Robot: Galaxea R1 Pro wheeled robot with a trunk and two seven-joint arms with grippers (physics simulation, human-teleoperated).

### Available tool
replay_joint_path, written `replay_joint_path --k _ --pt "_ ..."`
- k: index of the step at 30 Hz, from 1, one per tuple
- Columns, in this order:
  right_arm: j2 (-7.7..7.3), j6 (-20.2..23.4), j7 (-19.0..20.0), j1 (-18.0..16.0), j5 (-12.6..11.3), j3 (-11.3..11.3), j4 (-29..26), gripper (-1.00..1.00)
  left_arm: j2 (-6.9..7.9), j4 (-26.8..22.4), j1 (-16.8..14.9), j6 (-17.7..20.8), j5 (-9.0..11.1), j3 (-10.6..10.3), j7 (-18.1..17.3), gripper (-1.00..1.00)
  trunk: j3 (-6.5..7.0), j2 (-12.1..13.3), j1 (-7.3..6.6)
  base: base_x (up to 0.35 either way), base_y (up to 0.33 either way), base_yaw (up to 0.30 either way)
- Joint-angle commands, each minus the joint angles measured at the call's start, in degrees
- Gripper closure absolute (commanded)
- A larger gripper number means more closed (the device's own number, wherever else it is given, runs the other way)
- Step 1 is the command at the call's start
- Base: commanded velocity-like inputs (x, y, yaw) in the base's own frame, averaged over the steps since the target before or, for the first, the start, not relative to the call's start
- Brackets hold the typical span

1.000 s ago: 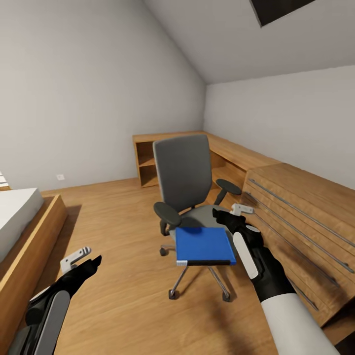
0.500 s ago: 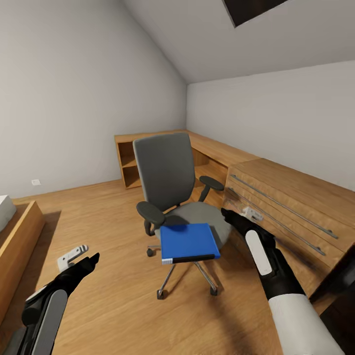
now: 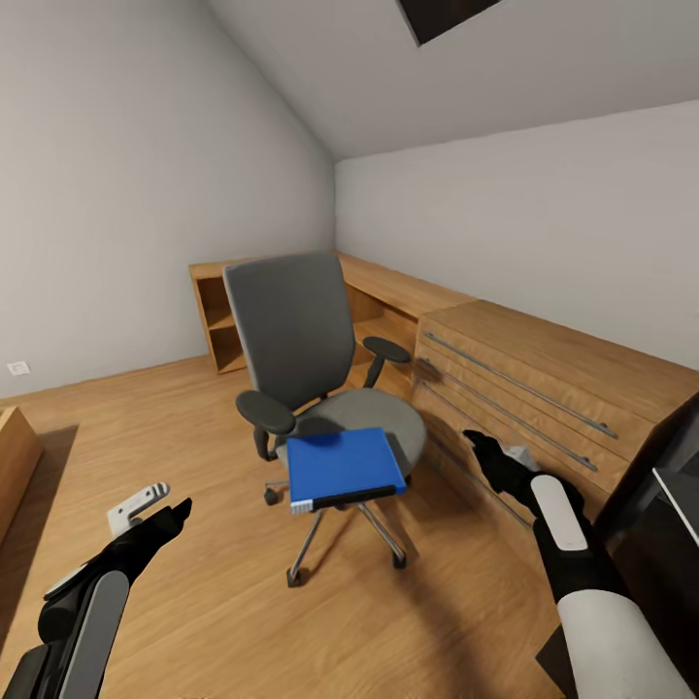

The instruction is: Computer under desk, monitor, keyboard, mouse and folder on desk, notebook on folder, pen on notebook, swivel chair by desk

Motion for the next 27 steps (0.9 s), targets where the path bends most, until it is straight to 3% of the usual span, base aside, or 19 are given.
replay_joint_path --k 1,6,12,27 --pt "-0.09 0.3 -0.5 0.0 -1.1 -0.1 0.0 -1.00 0.00 -0.1 0.0 0.2 0.6 0.0 0.5 -1.00 -0.24 -0.4 0.22 0.000 0.000 -0.014" --pt "0.08 0.7 -0.1 0.0 -2.0 -0.2 1.8 -1.00 -0.02 -0.2 0.0 0.2 0.7 0.2 0.5 -1.00 -1.14 -2.4 1.31 0.000 0.000 -0.002" --pt "-0.09 7.0 1.5 0.0 -5.4 -0.2 2.1 -1.00 -0.09 -0.2 0.0 0.3 0.7 0.3 0.5 -1.00 -2.22 -4.9 2.63 0.000 0.000 0.000" --pt "-0.15 8.1 8.3 0.0 -5.9 0.0 5.4 -1.00 -0.18 -0.2 0.0 0.4 0.7 -0.1 0.5 -1.00 -4.91 -10.9 5.93 0.000 0.000 0.000"
